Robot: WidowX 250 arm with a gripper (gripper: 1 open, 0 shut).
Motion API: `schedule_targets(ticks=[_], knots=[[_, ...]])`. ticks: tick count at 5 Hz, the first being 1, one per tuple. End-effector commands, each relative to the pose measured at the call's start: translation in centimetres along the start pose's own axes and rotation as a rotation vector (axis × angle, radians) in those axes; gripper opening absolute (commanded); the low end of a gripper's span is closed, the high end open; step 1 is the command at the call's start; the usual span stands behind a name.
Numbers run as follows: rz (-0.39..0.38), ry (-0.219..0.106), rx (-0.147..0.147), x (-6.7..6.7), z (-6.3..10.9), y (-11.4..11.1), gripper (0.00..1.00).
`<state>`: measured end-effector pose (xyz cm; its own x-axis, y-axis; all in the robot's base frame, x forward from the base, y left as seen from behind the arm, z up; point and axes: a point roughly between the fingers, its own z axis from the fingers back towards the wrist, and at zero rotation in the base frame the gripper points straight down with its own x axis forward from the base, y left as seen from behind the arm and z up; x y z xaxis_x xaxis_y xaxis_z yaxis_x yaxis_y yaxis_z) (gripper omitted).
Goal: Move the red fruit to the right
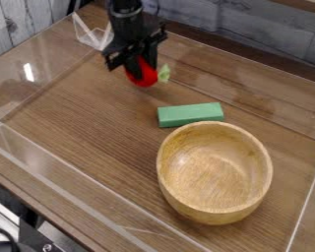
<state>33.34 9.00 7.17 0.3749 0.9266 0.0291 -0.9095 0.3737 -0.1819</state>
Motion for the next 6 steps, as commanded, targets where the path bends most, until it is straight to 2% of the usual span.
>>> schedule_targets(ticks=[1, 3, 6], knots=[[-0.006, -0.037, -0.079, 0.6, 3.6, -2.0, 0.0], [-0.008, -0.027, -0.092, -0.8, 4.3, -3.1, 0.0], [-0.014, -0.039, -0.11, -1.3, 4.6, -3.1, 0.0]])
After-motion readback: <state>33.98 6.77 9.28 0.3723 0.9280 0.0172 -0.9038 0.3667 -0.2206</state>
